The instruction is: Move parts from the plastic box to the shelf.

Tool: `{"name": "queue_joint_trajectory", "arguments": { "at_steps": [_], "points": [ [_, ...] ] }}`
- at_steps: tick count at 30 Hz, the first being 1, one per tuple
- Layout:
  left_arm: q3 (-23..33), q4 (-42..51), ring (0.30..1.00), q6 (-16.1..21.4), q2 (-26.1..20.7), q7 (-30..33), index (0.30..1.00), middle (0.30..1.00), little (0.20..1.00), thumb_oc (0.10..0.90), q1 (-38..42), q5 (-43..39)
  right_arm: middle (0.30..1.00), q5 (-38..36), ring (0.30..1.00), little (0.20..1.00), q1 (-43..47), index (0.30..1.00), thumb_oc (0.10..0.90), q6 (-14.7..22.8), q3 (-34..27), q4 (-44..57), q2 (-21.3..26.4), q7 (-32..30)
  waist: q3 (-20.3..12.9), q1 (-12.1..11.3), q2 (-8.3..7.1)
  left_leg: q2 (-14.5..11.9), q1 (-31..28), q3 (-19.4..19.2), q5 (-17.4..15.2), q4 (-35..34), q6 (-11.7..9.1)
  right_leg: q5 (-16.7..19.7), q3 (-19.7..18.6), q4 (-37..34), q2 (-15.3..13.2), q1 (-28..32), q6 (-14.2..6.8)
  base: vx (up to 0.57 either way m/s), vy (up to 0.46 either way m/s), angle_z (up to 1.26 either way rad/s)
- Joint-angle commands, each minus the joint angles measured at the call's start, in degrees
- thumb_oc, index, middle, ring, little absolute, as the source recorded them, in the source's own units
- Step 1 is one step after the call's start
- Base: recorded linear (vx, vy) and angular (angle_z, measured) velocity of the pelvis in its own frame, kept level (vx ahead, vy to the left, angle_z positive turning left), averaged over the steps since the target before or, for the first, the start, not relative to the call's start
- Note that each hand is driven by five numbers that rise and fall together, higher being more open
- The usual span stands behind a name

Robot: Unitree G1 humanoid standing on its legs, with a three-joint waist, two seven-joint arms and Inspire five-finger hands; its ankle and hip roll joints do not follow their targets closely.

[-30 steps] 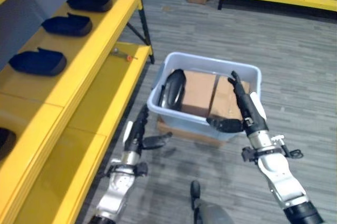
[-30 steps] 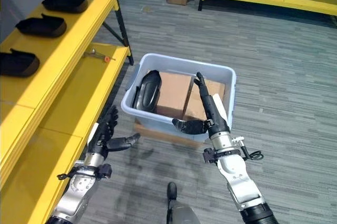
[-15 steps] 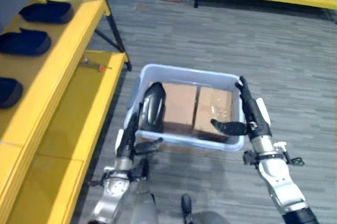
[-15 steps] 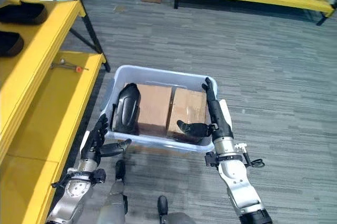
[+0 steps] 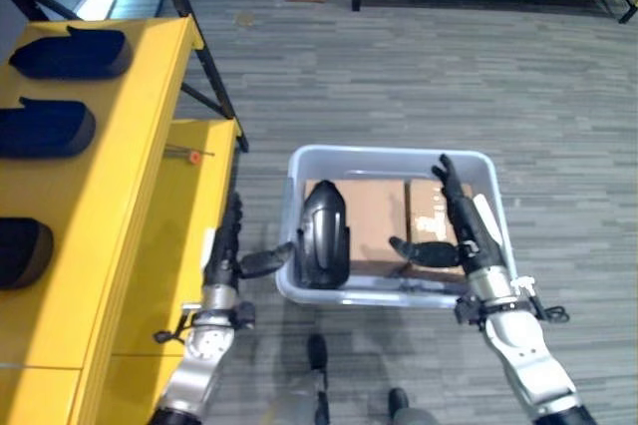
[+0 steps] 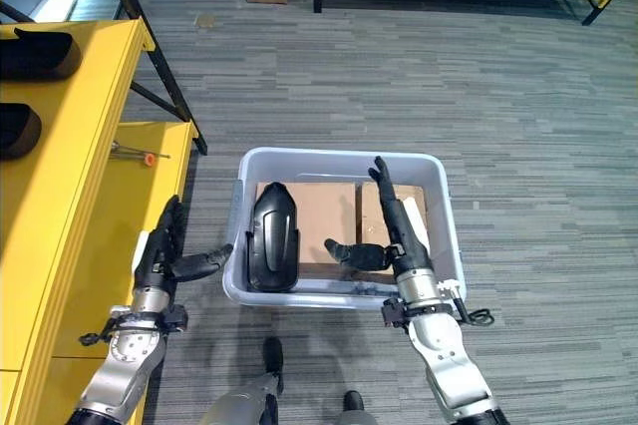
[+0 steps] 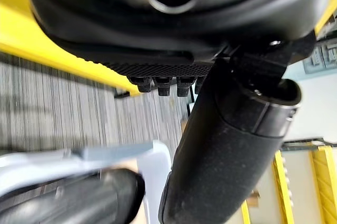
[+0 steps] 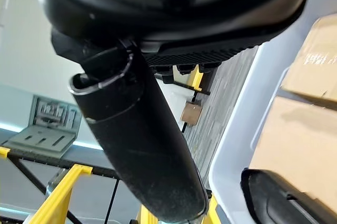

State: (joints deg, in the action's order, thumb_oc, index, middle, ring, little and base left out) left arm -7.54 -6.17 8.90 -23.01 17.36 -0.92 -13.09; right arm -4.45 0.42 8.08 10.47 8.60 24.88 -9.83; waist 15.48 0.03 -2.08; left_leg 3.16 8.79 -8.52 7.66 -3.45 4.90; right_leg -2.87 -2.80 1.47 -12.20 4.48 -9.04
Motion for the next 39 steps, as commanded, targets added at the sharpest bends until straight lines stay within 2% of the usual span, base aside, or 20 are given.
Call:
{"name": "queue_joint_trajectory", "arguments": {
  "at_steps": [1, 2, 3, 4, 7, 9, 11, 13, 21, 26, 32, 34, 37, 39],
  "points": [
    [2.0, 6.9, 1.0, 5.5, -1.7, 0.8, 1.0, 1.0, 1.0, 0.9, 0.7, 2.0, 1.0, 1.9, 1.0, 1.0, 7.3, 1.0, 0.9, 4.1, -1.9, 1.0, -0.5, -1.3, -5.6, -1.3, -2.42, -4.6, -1.8, 0.1, -5.0, 3.9, -3.3, 13.2, 3.8, 1.3, -3.4, -4.7, -2.5, 0.04, 0.181, -0.62],
    [2.2, 6.9, 1.0, 5.5, -1.8, 0.8, 1.0, 1.0, 1.0, 0.9, 0.8, 2.0, 1.0, 1.8, 1.0, 1.0, 7.7, 1.0, 0.9, 4.1, -1.6, 0.8, -0.8, -1.3, -5.4, -1.7, -2.26, -4.6, -2.2, -0.4, -5.0, 3.4, -3.1, 13.5, 5.7, 2.8, -3.2, -5.5, -2.0, 0.02, 0.149, -0.77],
    [2.5, 7.2, 1.0, 5.3, -2.2, 0.8, 1.0, 1.0, 1.0, 0.9, 0.8, 2.4, 1.0, 1.7, 1.0, 1.0, 8.9, 1.0, 0.9, 4.1, -0.6, 0.5, -1.1, -0.9, -4.8, -2.4, -2.25, -4.9, -3.9, -2.0, -5.2, 1.7, -3.3, 12.7, 12.0, 4.7, -2.4, -7.3, -1.2, 0.01, 0.098, -0.79],
    [2.7, 7.2, 1.0, 5.2, -2.3, 0.6, 1.0, 1.0, 1.0, 0.9, 0.7, 2.4, 1.0, 1.6, 1.0, 1.0, 9.1, 1.0, 0.9, 4.1, -0.4, 0.3, -1.1, -0.8, -4.6, -2.1, -2.26, -4.9, -4.9, -2.2, -4.9, 0.5, -3.5, 12.7, 12.9, 4.0, -1.7, -7.8, -1.2, 0.02, 0.076, -0.59],
    [3.3, 7.0, 1.0, 5.0, -2.3, 0.6, 1.0, 1.0, 1.0, 0.9, 0.4, 2.4, 1.0, 1.5, 1.0, 1.0, 10.3, 1.0, 0.9, 4.0, 0.5, 0.2, -0.9, -0.4, -3.8, -1.6, -2.07, -5.5, -6.6, -3.6, -4.4, -1.2, -3.9, 12.7, 13.5, 1.4, 0.0, -10.3, -0.4, 0.01, 0.004, -0.56],
    [3.5, 7.1, 1.0, 5.0, -1.9, 0.3, 1.0, 1.0, 1.0, 0.9, -0.1, 2.6, 1.0, 2.1, 1.0, 1.0, 9.6, 1.0, 0.9, 3.9, 0.4, 1.1, -0.3, 0.2, -3.0, -0.5, -2.07, -5.7, -7.2, -2.3, -3.9, -1.5, -4.2, 11.6, 8.7, 1.5, 1.9, -11.2, 0.0, 0.06, -0.078, -0.16],
    [3.2, 6.7, 1.0, 5.0, -1.5, 0.2, 1.0, 1.0, 1.0, 0.9, -0.1, 2.8, 1.0, 2.0, 1.0, 1.0, 9.2, 1.0, 0.9, 4.0, 0.1, 1.3, -0.1, 0.3, -3.1, -0.5, -2.39, -5.8, -7.5, -2.3, -4.1, -1.6, -4.4, 11.0, 8.5, 0.2, 2.1, -10.2, 0.4, 0.05, -0.117, 0.25],
    [2.6, 6.8, 1.0, 4.8, -0.5, 0.1, 1.0, 1.0, 1.0, 0.9, -0.1, 3.0, 1.0, 1.2, 1.0, 1.0, 8.3, 1.0, 0.9, 4.6, -0.8, 1.8, 0.4, -0.2, -3.7, -0.2, -2.84, -7.0, -7.2, -1.5, -3.7, -1.6, -5.6, 10.3, 10.9, -2.3, 2.9, -8.8, 1.0, 0.07, -0.23, 0.49],
    [2.6, 7.5, 1.0, 4.3, -0.4, -0.7, 1.0, 1.0, 1.0, 0.9, -1.6, 3.2, 1.0, 1.0, 1.0, 1.0, 6.5, 1.0, 0.9, 5.1, -2.2, 3.0, 1.4, -0.3, -3.4, 0.7, -2.71, -9.8, -5.9, 0.3, -2.0, -1.6, -7.9, 8.9, 14.5, -3.0, 5.0, -7.7, 2.1, 0.04, -0.167, 0.26],
    [2.9, 8.5, 1.0, 4.1, -0.4, -0.9, 1.0, 1.0, 1.0, 0.9, -2.6, 3.0, 1.0, 2.3, 1.0, 1.0, 6.6, 1.0, 0.9, 5.0, -2.3, 3.4, 2.8, -0.2, -2.8, 0.3, -2.83, -10.6, -5.2, 1.0, -1.5, -1.6, -8.4, 8.4, 15.8, -3.0, 5.3, -7.4, 2.3, 0.03, -0.077, 0.12],
    [4.5, 11.3, 1.0, 4.9, -1.0, -1.8, 1.0, 1.0, 1.0, 0.9, -4.5, 2.5, 1.0, 9.6, 1.0, 1.0, 12.5, 1.0, 0.9, 5.0, -1.5, 2.3, 8.4, -1.1, -1.4, -1.7, -3.16, -10.7, -3.5, 2.6, -0.6, -1.6, -9.3, 7.9, 18.1, -3.4, 5.5, -7.0, 2.4, 0.01, -0.06, 0.23],
    [5.0, 12.2, 1.0, 5.4, -1.5, -2.1, 1.0, 1.0, 1.0, 0.9, -5.5, 2.0, 1.0, 8.6, 1.0, 1.0, 16.6, 1.0, 0.9, 4.9, 0.3, 0.7, 9.9, -0.6, -0.5, -2.8, -3.35, -10.5, -2.5, 3.5, -0.2, -1.6, -9.5, 7.8, 19.1, -3.7, 5.5, -7.0, 2.5, -0.02, -0.062, 0.25],
    [5.6, 13.5, 1.0, 5.6, -1.8, -2.5, 1.0, 1.0, 1.0, 0.9, -6.3, 1.3, 1.0, 13.4, 1.0, 1.0, 21.0, 1.0, 0.9, 4.3, 2.6, -0.8, 12.7, -1.1, 0.6, -4.2, -3.1, -10.2, -1.3, 4.6, 0.2, -1.6, -9.8, 7.6, 20.4, -3.7, 5.2, -7.0, 2.5, -0.02, -0.039, 0.3],
    [5.7, 14.2, 1.0, 6.4, -2.6, -2.2, 1.0, 1.0, 1.0, 0.9, -6.3, 0.6, 1.0, 19.9, 1.0, 1.0, 26.4, 1.0, 0.9, 3.0, 6.7, -5.0, 16.4, -1.8, 2.0, -6.1, -2.9, -9.8, 0.1, 5.7, 0.7, -1.6, -9.8, 7.1, 21.5, -2.8, 5.0, -7.8, 2.5, -0.04, -0.048, 0.27]
  ]
}}
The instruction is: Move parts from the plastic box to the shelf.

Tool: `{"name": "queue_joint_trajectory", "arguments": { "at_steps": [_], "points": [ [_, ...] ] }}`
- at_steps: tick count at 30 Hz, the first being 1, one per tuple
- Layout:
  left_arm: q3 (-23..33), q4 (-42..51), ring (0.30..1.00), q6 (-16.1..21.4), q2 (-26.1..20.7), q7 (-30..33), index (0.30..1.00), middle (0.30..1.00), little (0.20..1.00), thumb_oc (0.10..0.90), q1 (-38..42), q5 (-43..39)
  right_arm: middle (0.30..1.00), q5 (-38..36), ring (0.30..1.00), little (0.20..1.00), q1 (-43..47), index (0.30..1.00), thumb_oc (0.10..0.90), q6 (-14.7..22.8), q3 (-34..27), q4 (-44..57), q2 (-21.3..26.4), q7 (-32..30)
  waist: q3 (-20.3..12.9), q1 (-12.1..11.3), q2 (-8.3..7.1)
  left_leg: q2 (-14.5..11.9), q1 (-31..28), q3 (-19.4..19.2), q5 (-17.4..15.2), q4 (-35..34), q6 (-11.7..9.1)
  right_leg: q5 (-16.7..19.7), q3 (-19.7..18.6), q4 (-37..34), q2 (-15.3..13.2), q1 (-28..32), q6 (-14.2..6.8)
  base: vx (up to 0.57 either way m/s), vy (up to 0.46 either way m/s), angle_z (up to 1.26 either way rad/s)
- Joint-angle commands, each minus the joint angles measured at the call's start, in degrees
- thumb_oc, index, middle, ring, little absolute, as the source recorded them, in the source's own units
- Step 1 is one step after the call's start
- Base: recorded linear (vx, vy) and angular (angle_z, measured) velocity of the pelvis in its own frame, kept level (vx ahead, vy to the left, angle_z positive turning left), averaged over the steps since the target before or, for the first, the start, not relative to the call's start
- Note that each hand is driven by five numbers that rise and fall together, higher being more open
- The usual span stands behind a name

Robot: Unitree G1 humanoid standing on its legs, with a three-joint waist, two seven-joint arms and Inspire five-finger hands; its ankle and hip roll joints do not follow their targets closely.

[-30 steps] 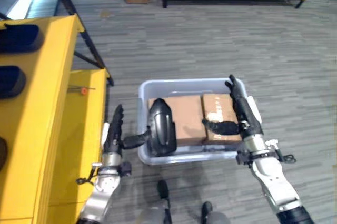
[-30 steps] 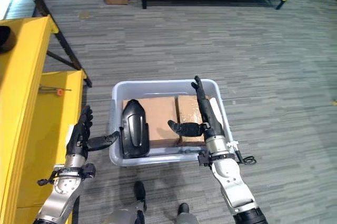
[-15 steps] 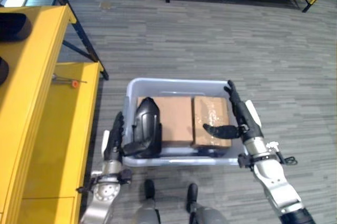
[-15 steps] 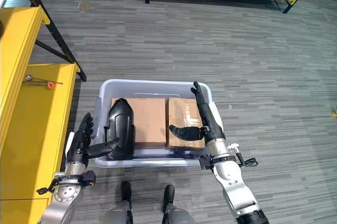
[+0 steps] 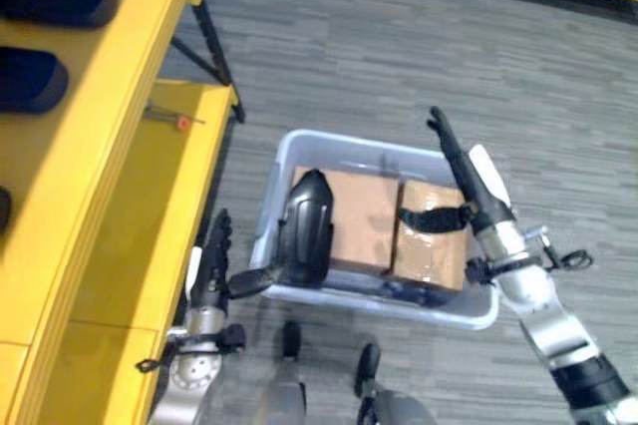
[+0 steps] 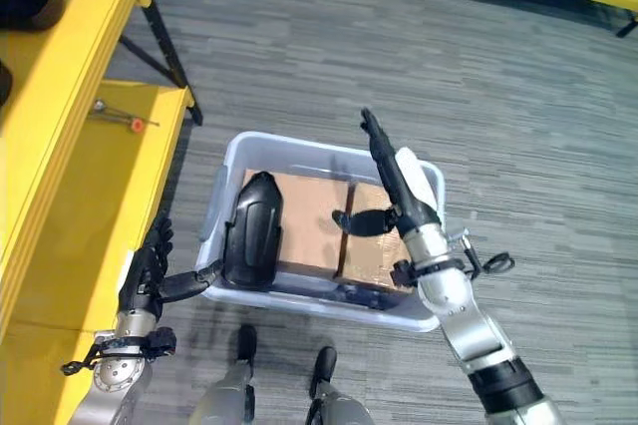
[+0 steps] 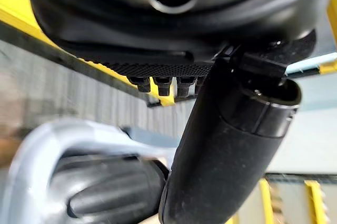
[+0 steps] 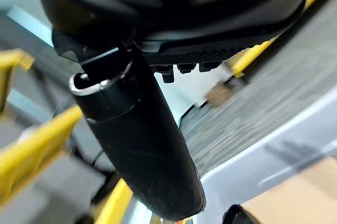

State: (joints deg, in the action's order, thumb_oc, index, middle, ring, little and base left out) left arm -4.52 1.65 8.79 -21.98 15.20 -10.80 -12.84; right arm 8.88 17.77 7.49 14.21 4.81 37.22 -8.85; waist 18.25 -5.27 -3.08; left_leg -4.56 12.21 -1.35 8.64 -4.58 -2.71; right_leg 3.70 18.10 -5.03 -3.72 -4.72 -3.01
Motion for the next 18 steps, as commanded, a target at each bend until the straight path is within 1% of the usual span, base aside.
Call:
{"name": "queue_joint_trajectory", "arguments": {
  "at_steps": [1, 2, 4, 5, 6, 7, 9, 10, 11, 12, 14, 15, 16, 18],
  "points": [
    [2.5, 6.7, 1.0, 6.7, -3.6, 0.0, 1.0, 1.0, 1.0, 0.9, 3.7, 0.3, 1.0, 7.7, 1.0, 1.0, 10.2, 1.0, 0.9, 3.4, 3.6, -2.1, 4.6, -3.5, -0.2, -1.1, -1.72, -2.0, -2.9, -1.2, -0.1, -0.4, -2.1, 0.3, 0.8, 4.2, -3.5, 1.0, -3.4, -0.03, -0.027, 0.07],
    [2.6, 6.7, 1.0, 6.7, -3.5, 0.0, 1.0, 1.0, 1.0, 0.9, 3.7, 0.3, 1.0, 7.7, 1.0, 1.0, 10.6, 1.0, 0.9, 3.5, 3.9, -2.5, 4.6, -3.6, -0.2, -0.9, -1.65, -2.0, -2.8, -1.1, -0.1, -0.4, -2.1, 0.2, 0.9, 4.5, -3.6, 0.8, -3.4, -0.03, -0.016, 0.14],
    [2.3, 6.8, 1.0, 7.1, -3.8, 0.1, 1.0, 1.0, 1.0, 0.9, 4.2, 0.2, 1.0, 12.6, 1.0, 1.0, 13.3, 1.0, 0.9, 2.8, 6.3, -4.0, 7.2, -3.5, 1.1, -1.8, -1.2, -1.8, -2.1, -0.5, 0.3, -0.4, -2.0, -0.5, 1.3, 6.2, -3.7, -0.4, -3.2, -0.05, -0.017, 0.35],
    [1.9, 7.1, 1.0, 7.5, -4.5, 0.2, 1.0, 1.0, 1.0, 0.9, 4.7, 0.4, 1.0, 19.0, 1.0, 1.0, 15.8, 1.0, 0.9, 2.4, 9.0, -5.0, 10.6, -3.9, 2.8, -2.8, -0.72, -1.8, -1.2, 0.1, 0.3, 0.4, -1.8, -2.0, 1.7, 9.0, -4.3, -1.9, -3.1, -0.11, -0.004, 0.31],
    [1.6, 7.0, 1.0, 7.7, -5.1, 0.3, 1.0, 1.0, 1.0, 0.9, 5.0, 0.8, 1.0, 21.2, 1.0, 1.0, 17.3, 1.0, 0.9, 2.2, 10.5, -5.7, 11.9, -3.7, 3.6, -3.1, -0.47, -1.8, -0.1, 0.5, 0.4, 1.4, -1.6, -2.1, 1.9, 10.4, -4.6, -3.1, -2.9, -0.12, -0.01, 0.21],
    [1.3, 7.1, 1.0, 7.8, -5.6, 0.5, 1.0, 1.0, 1.0, 0.9, 5.4, 1.2, 1.0, 23.1, 1.0, 1.0, 19.0, 1.0, 0.9, 2.1, 12.2, -6.0, 13.1, -3.7, 4.5, -3.3, -0.3, -1.7, 1.2, 1.0, -0.6, 3.4, -1.3, -3.1, 1.7, 12.6, -5.2, -4.5, -2.7, -0.13, 0.011, 0.18],
    [1.1, 6.6, 1.0, 7.8, -6.1, 1.1, 1.0, 1.0, 1.0, 0.9, 5.7, 1.9, 1.0, 24.9, 1.0, 1.0, 20.7, 1.0, 0.9, 2.2, 13.6, -6.1, 14.0, -3.6, 5.6, -3.6, 0.0, -1.4, 3.4, 1.7, -0.8, 5.3, -0.9, -3.4, 1.4, 15.3, -5.7, -6.9, -2.5, -0.1, 0.006, 0.11],
    [1.0, 6.6, 1.0, 7.9, -6.2, 1.4, 1.0, 1.0, 1.0, 0.9, 5.8, 2.1, 1.0, 26.3, 1.0, 1.0, 21.6, 1.0, 0.9, 2.1, 14.6, -6.1, 14.6, -3.4, 6.1, -4.0, 0.1, -1.2, 4.3, 1.9, -1.4, 6.3, -0.8, -4.3, 1.2, 17.0, -6.0, -7.8, -2.5, -0.07, -0.014, 0.07],
    [1.0, 6.6, 1.0, 7.8, -6.4, 1.5, 1.0, 1.0, 1.0, 0.9, 5.9, 2.1, 1.0, 27.1, 1.0, 1.0, 22.1, 1.0, 0.9, 2.1, 15.1, -6.2, 15.0, -3.6, 6.4, -4.1, 0.22, -1.1, 5.2, 2.1, -1.2, 7.0, -0.7, -4.2, 1.4, 17.8, -6.3, -8.7, -2.4, -0.05, -0.036, 0.07],
    [1.0, 6.4, 1.0, 7.8, -6.6, 1.8, 1.0, 1.0, 1.0, 0.9, 6.0, 2.2, 1.0, 28.3, 1.0, 1.0, 22.8, 1.0, 0.9, 2.0, 16.1, -6.3, 15.8, -3.3, 6.8, -4.2, 0.34, -0.9, 6.1, 2.4, -1.7, 7.9, -0.9, -5.0, 1.5, 19.1, -6.7, -9.4, -2.5, -0.04, -0.027, 0.05],
    [1.2, 6.5, 1.0, 7.8, -6.8, 1.8, 1.0, 1.0, 1.0, 0.9, 6.0, 2.2, 1.0, 30.2, 1.0, 1.0, 24.1, 1.0, 0.9, 2.2, 17.7, -6.1, 17.6, -2.5, 7.3, -4.1, 0.58, -0.7, 7.7, 2.9, -1.6, 9.0, -0.8, -5.1, 1.8, 20.6, -7.1, -10.6, -2.4, -0.04, -0.01, 0.11],
    [1.2, 6.5, 1.0, 7.8, -6.7, 1.8, 1.0, 1.0, 1.0, 0.9, 6.1, 2.2, 1.0, 30.3, 1.0, 1.0, 24.3, 1.0, 0.9, 2.1, 17.8, -6.2, 17.6, -2.5, 7.3, -4.0, 0.63, -0.6, 7.8, 3.0, -1.6, 9.1, -0.8, -5.2, 1.8, 20.8, -7.2, -10.8, -2.4, -0.05, 0.001, 0.3],
    [1.4, 6.3, 1.0, 7.8, -6.7, 2.0, 1.0, 1.0, 1.0, 0.9, 5.9, 2.3, 1.0, 32.7, 1.0, 1.0, 25.9, 1.0, 0.9, 2.4, 19.9, -6.0, 19.5, -1.9, 7.9, -4.2, 0.69, -0.3, 8.5, 3.2, -1.9, 9.9, -0.8, -5.7, 1.7, 21.9, -7.4, -11.5, -2.3, -0.01, -0.017, 0.28],
    [1.6, 6.4, 1.0, 7.6, -7.1, 2.0, 1.0, 1.0, 1.0, 0.9, 5.9, 2.6, 1.0, 34.4, 1.0, 1.0, 27.6, 1.0, 0.9, 2.7, 22.0, -5.6, 21.4, -1.5, 8.4, -4.4, 0.58, -0.2, 9.2, 3.5, -2.1, 10.5, -0.8, -6.0, 1.8, 22.6, -7.4, -12.2, -2.2, -0.02, -0.018, 0.15]
  ]
}}
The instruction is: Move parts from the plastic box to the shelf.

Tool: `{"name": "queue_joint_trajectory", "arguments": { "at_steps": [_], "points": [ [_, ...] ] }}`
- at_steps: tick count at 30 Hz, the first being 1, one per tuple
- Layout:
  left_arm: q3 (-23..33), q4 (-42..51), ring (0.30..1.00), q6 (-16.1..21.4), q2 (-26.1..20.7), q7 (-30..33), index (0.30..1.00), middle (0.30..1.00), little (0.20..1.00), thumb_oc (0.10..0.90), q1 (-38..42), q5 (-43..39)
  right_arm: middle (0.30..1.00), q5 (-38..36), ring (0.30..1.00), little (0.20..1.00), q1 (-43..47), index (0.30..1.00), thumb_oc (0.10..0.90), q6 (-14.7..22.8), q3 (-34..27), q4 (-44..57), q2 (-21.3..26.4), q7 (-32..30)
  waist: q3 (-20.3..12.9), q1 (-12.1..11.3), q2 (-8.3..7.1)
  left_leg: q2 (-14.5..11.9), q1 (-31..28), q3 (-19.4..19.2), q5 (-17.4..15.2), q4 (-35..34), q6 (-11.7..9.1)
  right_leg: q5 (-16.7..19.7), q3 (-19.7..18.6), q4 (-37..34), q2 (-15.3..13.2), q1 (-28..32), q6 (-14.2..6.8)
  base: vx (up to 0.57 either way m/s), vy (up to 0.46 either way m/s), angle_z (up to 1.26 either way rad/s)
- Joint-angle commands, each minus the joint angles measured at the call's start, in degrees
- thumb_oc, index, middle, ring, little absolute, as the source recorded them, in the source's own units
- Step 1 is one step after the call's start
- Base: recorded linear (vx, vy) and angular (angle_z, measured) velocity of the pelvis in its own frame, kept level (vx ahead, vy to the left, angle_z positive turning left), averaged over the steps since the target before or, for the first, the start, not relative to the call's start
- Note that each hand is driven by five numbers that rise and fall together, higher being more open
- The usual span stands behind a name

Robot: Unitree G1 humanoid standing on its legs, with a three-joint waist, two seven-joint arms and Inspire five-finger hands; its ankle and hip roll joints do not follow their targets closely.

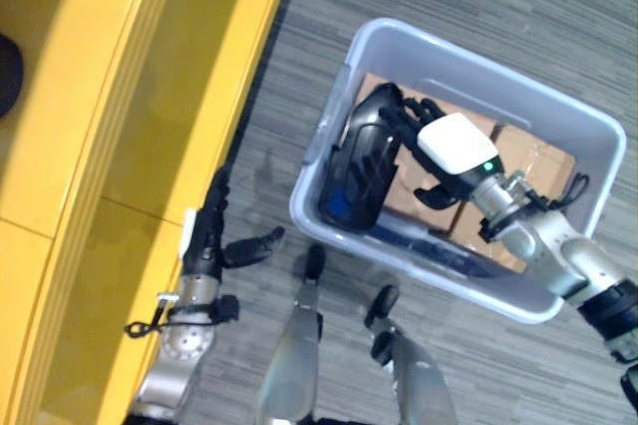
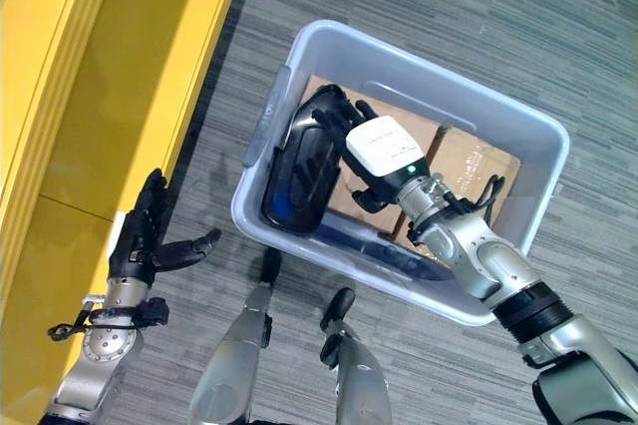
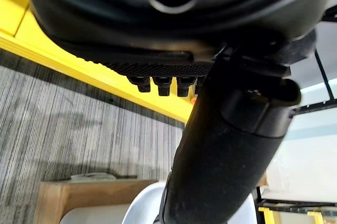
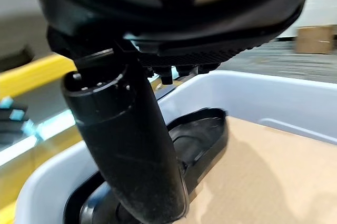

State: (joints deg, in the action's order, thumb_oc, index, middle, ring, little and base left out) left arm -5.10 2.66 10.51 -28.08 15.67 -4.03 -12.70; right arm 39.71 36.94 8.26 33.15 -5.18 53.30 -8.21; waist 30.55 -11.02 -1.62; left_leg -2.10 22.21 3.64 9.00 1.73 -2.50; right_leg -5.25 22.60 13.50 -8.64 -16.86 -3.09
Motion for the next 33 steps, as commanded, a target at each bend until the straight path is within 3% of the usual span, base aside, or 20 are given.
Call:
{"name": "queue_joint_trajectory", "arguments": {
  "at_steps": [1, 4, 7, 23, 33],
  "points": [
    [2.2, 5.4, 1.0, 5.9, -1.2, 1.5, 1.0, 1.0, 1.0, 0.9, -1.0, 2.5, 1.0, 4.5, 1.0, 1.0, 9.4, 1.0, 0.9, 2.1, 4.4, 4.5, 6.4, -1.7, -3.6, 1.3, -1.03, -2.7, -0.8, -1.5, -2.9, 4.6, -1.0, 2.5, -2.8, 4.8, -2.6, -0.2, -2.2, -0.03, -0.009, 0.08],
    [2.2, 5.4, 1.0, 5.8, -1.1, 1.5, 1.0, 1.0, 1.0, 0.9, -1.1, 2.6, 1.0, 5.0, 1.0, 1.0, 10.2, 1.0, 0.9, 2.4, 5.3, 4.9, 7.2, -1.6, -3.1, 1.3, -1.04, -2.6, -0.3, -1.4, -3.0, 5.1, -0.8, 2.5, -2.8, 5.2, -2.6, -0.6, -2.0, -0.01, -0.017, 0.06],
    [1.8, 6.1, 1.0, 5.7, -1.7, 1.8, 1.0, 1.0, 1.0, 0.9, -0.6, 2.5, 1.0, 7.8, 1.0, 1.0, 14.8, 1.0, 0.9, 3.0, 10.9, 5.7, 9.3, -0.5, -1.7, 0.9, -1.24, -2.3, 0.7, -1.0, -3.9, 6.4, -0.7, 2.1, -2.5, 6.0, -2.8, -1.2, -1.9, -0.02, -0.024, 0.02],
    [1.0, 5.1, 1.0, 5.6, -1.1, 3.0, 1.0, 1.0, 1.0, 0.9, 0.4, 3.1, 1.0, 10.5, 1.0, 1.0, 17.5, 1.0, 0.9, 2.2, 15.0, 3.1, 7.7, -0.5, -0.8, 0.8, -1.02, -1.2, 2.0, -1.0, -5.2, 6.9, -0.5, 1.9, -2.4, 5.7, -3.1, -2.1, -2.0, 0.0, 0.001, 0.01],
    [0.7, 5.7, 1.0, 5.7, -1.4, 3.4, 1.0, 1.0, 1.0, 0.9, 0.0, 2.7, 1.0, 11.4, 1.0, 1.0, 20.2, 1.0, 0.9, 1.1, 18.3, 0.2, 7.9, -1.1, -0.8, 1.2, -0.9, -0.4, 8.1, -0.5, -7.4, 12.0, -0.3, 1.3, -3.2, 8.4, -3.0, -7.1, -1.7, 0.0, 0.001, 0.02]
  ]
}}
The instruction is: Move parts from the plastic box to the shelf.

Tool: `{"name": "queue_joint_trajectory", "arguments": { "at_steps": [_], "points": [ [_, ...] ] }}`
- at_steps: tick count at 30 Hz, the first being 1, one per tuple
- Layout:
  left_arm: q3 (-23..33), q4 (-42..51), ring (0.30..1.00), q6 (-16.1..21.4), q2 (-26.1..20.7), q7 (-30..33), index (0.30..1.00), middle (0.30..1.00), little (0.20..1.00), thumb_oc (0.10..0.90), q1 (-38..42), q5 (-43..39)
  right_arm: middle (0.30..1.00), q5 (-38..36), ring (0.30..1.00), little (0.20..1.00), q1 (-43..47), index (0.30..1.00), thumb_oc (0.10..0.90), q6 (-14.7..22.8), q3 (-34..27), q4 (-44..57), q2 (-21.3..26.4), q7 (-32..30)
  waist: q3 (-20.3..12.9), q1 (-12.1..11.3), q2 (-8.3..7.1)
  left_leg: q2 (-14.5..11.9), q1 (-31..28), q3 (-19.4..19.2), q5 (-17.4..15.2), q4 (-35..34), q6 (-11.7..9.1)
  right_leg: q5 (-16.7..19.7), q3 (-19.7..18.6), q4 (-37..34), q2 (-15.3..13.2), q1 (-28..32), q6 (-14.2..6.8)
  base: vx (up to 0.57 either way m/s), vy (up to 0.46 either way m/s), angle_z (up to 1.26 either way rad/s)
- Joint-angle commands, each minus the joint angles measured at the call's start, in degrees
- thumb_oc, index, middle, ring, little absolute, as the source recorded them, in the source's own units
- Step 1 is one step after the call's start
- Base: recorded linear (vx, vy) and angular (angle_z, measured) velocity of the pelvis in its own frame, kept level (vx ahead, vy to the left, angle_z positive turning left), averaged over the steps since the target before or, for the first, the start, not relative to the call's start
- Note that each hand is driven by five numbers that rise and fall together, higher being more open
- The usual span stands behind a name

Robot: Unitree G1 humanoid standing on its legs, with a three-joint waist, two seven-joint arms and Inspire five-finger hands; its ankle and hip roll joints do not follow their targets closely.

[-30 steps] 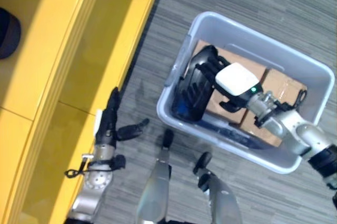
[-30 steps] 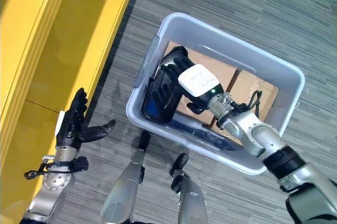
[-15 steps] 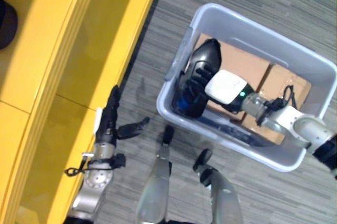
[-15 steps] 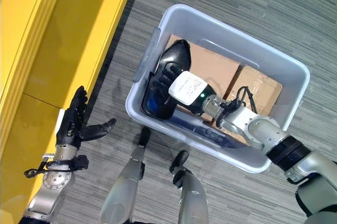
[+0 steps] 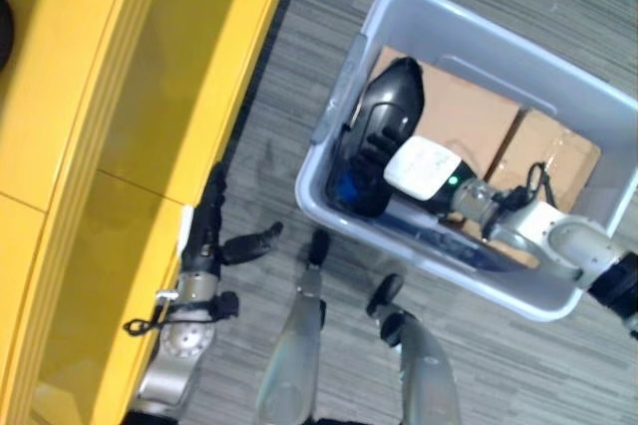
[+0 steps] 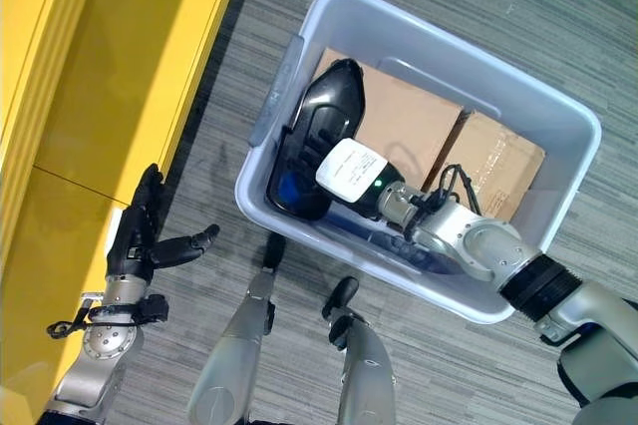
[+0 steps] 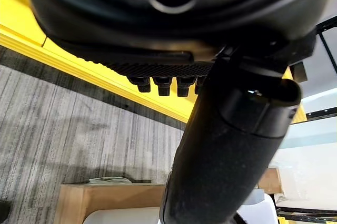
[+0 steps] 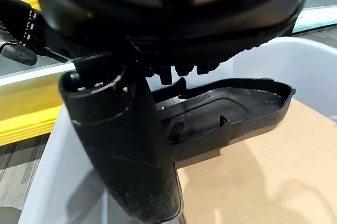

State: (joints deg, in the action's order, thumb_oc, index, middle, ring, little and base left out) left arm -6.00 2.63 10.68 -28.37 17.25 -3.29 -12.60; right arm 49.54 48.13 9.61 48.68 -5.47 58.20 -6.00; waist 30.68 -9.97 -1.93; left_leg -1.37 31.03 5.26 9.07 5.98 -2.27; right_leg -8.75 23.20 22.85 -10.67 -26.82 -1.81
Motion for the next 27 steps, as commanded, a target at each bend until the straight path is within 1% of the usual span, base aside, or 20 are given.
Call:
{"name": "queue_joint_trajectory", "arguments": {
  "at_steps": [1, 2, 3, 4, 5, 6, 9, 11, 16, 17, 18, 19, 20, 22, 24, 25, 27],
  "points": [
    [1.5, 5.6, 1.0, 5.6, -1.1, 1.8, 1.0, 1.0, 1.0, 0.9, -0.8, 2.5, 1.0, 1.6, 1.0, 1.0, 9.2, 1.0, 0.9, -0.3, 3.1, 0.1, 3.0, -3.3, -0.9, 0.3, -0.61, -1.0, 0.2, -2.2, -8.1, 8.9, -0.5, 4.6, -4.0, -0.4, -0.9, 2.1, -2.9, -0.01, 0.015, 0.04],
    [1.6, 5.4, 1.0, 5.6, -1.1, 1.9, 1.0, 1.0, 1.0, 0.9, -0.8, 2.3, 1.0, 1.8, 1.0, 1.0, 9.5, 1.0, 0.9, -0.4, 3.3, -0.2, 3.0, -3.4, -0.9, 0.3, -0.66, -1.0, 1.4, -2.0, -8.7, 10.5, -0.3, 4.4, -4.2, 0.2, -1.0, 1.3, -2.7, 0.0, 0.0, 0.0],
    [1.6, 5.4, 1.0, 5.6, -1.1, 1.9, 1.0, 1.0, 1.0, 0.9, -0.8, 2.3, 1.0, 1.8, 1.0, 1.0, 9.5, 1.0, 0.9, -0.4, 3.3, -0.2, 3.0, -3.4, -0.9, 0.3, -0.66, -1.0, 1.5, -2.0, -8.8, 10.6, -0.3, 4.4, -4.2, 0.3, -1.0, 1.2, -2.7, -0.01, 0.034, 0.0],
    [2.1, 5.3, 1.0, 5.7, -1.4, 2.4, 1.0, 1.0, 1.0, 0.9, -1.1, 2.2, 1.0, 2.2, 1.0, 1.0, 10.4, 1.0, 0.9, -0.8, 4.1, -1.1, 2.8, -3.7, -0.9, 0.3, -0.78, -0.8, 3.7, -2.0, -10.1, 13.2, 0.0, 4.1, -4.8, 1.6, -0.8, -0.6, -2.6, 0.0, 0.0, 0.0],
    [2.2, 5.3, 1.0, 5.7, -1.4, 2.4, 1.0, 1.0, 1.0, 0.9, -1.0, 2.2, 1.0, 2.1, 1.0, 1.0, 10.8, 1.0, 0.9, -0.8, 4.3, -1.3, 2.7, -3.8, -0.9, 0.3, -0.82, -0.9, 4.1, -2.1, -10.4, 13.7, 0.0, 3.9, -4.9, 1.9, -0.8, -1.0, -2.6, 0.0, 0.037, -0.04],
    [2.6, 5.5, 1.0, 5.6, -1.6, 2.6, 1.0, 1.0, 1.0, 0.9, -1.3, 2.1, 1.0, 2.6, 1.0, 1.0, 11.2, 1.0, 0.9, -1.0, 5.0, -2.2, 2.3, -3.6, -0.9, 0.1, -0.81, -0.9, 6.0, -2.2, -11.4, 15.9, 0.3, 3.6, -5.2, 3.0, -0.8, -2.7, -2.5, 0.01, 0.011, -0.12],
    [3.0, 5.7, 1.0, 5.7, -1.9, 3.3, 1.0, 1.0, 1.0, 0.9, -1.4, 2.2, 1.0, 3.4, 1.0, 1.0, 13.2, 1.0, 0.9, -1.6, 6.5, -3.6, 1.9, -3.7, -0.9, -0.1, -0.44, -0.4, 9.6, -2.2, -12.8, 19.2, 0.5, 2.8, -6.1, 5.9, -1.1, -6.2, -2.6, 0.02, 0.018, -0.12],
    [3.2, 5.6, 1.0, 5.7, -1.9, 3.6, 1.0, 1.0, 1.0, 0.9, -1.9, 2.1, 1.0, 4.0, 1.0, 1.0, 13.7, 1.0, 0.9, -2.2, 6.9, -5.0, 1.9, -3.8, -0.9, -0.2, 0.01, -0.2, 11.0, -2.1, -13.3, 20.3, 0.7, 2.3, -6.1, 7.5, -1.6, -7.8, -2.6, 0.04, 0.023, -0.01],
    [3.7, 4.9, 1.0, 5.7, -1.6, 4.2, 1.0, 1.0, 1.0, 0.9, -2.4, 2.4, 1.0, 4.4, 1.0, 1.0, 13.7, 1.0, 0.9, -3.1, 6.2, -7.4, 1.9, -4.4, -0.9, 0.0, 0.47, 0.5, 13.4, -2.2, -14.1, 21.6, 0.8, 1.3, -6.5, 9.9, -2.4, -10.7, -2.5, 0.05, 0.008, 0.05],
    [3.6, 4.7, 1.0, 5.8, -1.6, 4.6, 1.0, 1.0, 1.0, 0.9, -2.4, 2.6, 1.0, 5.1, 1.0, 1.0, 13.6, 1.0, 0.9, -3.9, 6.8, -9.8, 1.5, -4.3, -0.9, -0.3, 0.69, 0.9, 13.5, -1.9, -15.6, 22.4, 0.6, 0.1, -7.3, 11.1, -2.4, -10.8, -2.9, 0.1, -0.017, 0.09],
    [3.7, 4.7, 1.0, 5.9, -1.5, 4.6, 1.0, 1.0, 1.0, 0.9, -2.3, 2.6, 1.0, 5.1, 1.0, 1.0, 13.9, 1.0, 0.9, -3.9, 7.1, -10.2, 1.3, -4.5, -0.9, -0.2, 0.68, 0.9, 13.7, -1.9, -15.8, 22.6, 0.6, -0.1, -7.4, 11.3, -2.5, -11.0, -2.9, 0.05, -0.005, 0.11],
    [3.9, 4.7, 1.0, 6.0, -1.6, 5.0, 1.0, 1.0, 1.0, 0.9, -2.1, 2.9, 1.0, 5.7, 1.0, 1.0, 14.1, 1.0, 0.9, -4.5, 7.4, -12.1, 0.8, -4.7, -0.9, -0.3, 0.9, 1.0, 15.4, -2.3, -14.8, 22.9, 1.1, 0.6, -6.7, 11.8, -3.0, -12.8, -2.4, 0.04, 0.001, 0.12],
    [3.9, 4.4, 1.0, 6.1, -1.6, 5.2, 1.0, 1.0, 1.0, 0.9, -2.1, 3.0, 1.0, 5.8, 1.0, 1.0, 13.7, 1.0, 0.9, -4.8, 7.4, -13.8, 0.2, -4.7, -0.9, -0.3, 0.99, 1.2, 14.9, -1.8, -16.3, 23.4, 0.8, -0.5, -7.6, 12.4, -2.9, -12.4, -3.1, 0.05, -0.002, 0.09],
    [3.8, 4.3, 1.0, 6.4, -1.4, 5.5, 1.0, 1.0, 1.0, 0.9, -1.8, 2.7, 1.0, 6.3, 1.0, 1.0, 13.8, 1.0, 0.9, -5.6, 7.8, -18.0, -1.2, -5.1, -0.9, -0.8, 1.4, 1.5, 15.6, -1.7, -16.6, 23.8, 0.9, -0.6, -7.6, 12.8, -3.1, -13.0, -3.2, 0.05, -0.01, 0.02],
    [3.7, 4.3, 1.0, 6.5, -1.3, 5.6, 1.0, 1.0, 1.0, 0.9, -1.5, 2.5, 1.0, 6.7, 1.0, 1.0, 13.9, 1.0, 0.9, -5.9, 8.3, -19.7, -2.1, -5.3, -0.9, -0.8, 1.5, 1.6, 15.7, -1.8, -16.6, 23.8, 1.0, -0.7, -7.5, 12.9, -3.2, -13.2, -3.2, 0.0, 0.0, 0.0],
    [3.5, 4.0, 1.0, 6.5, -1.0, 5.8, 1.0, 1.0, 1.0, 0.9, -1.1, 2.3, 0.3, 7.4, 0.3, 0.3, 14.0, 0.3, 0.4, -6.2, 9.0, -21.5, -3.0, -4.8, -0.9, -0.9, 1.57, 1.6, 15.7, -1.8, -16.6, 23.6, 1.1, -0.6, -7.6, 12.9, -3.2, -13.3, -3.3, 0.0, 0.0, 0.0],
    [3.1, 3.9, 1.0, 6.7, -0.7, 5.7, 1.0, 1.0, 1.0, 0.9, -0.6, 2.2, 0.3, 7.3, 0.3, 0.3, 13.5, 0.3, 0.4, -6.1, 9.3, -23.9, -4.4, -4.4, -0.9, -1.0, 1.72, 1.8, 15.5, -1.9, -16.6, 23.4, 1.2, -0.4, -7.5, 12.8, -3.4, -13.2, -3.4, 0.0, 0.0, 0.0]
  ]
}}
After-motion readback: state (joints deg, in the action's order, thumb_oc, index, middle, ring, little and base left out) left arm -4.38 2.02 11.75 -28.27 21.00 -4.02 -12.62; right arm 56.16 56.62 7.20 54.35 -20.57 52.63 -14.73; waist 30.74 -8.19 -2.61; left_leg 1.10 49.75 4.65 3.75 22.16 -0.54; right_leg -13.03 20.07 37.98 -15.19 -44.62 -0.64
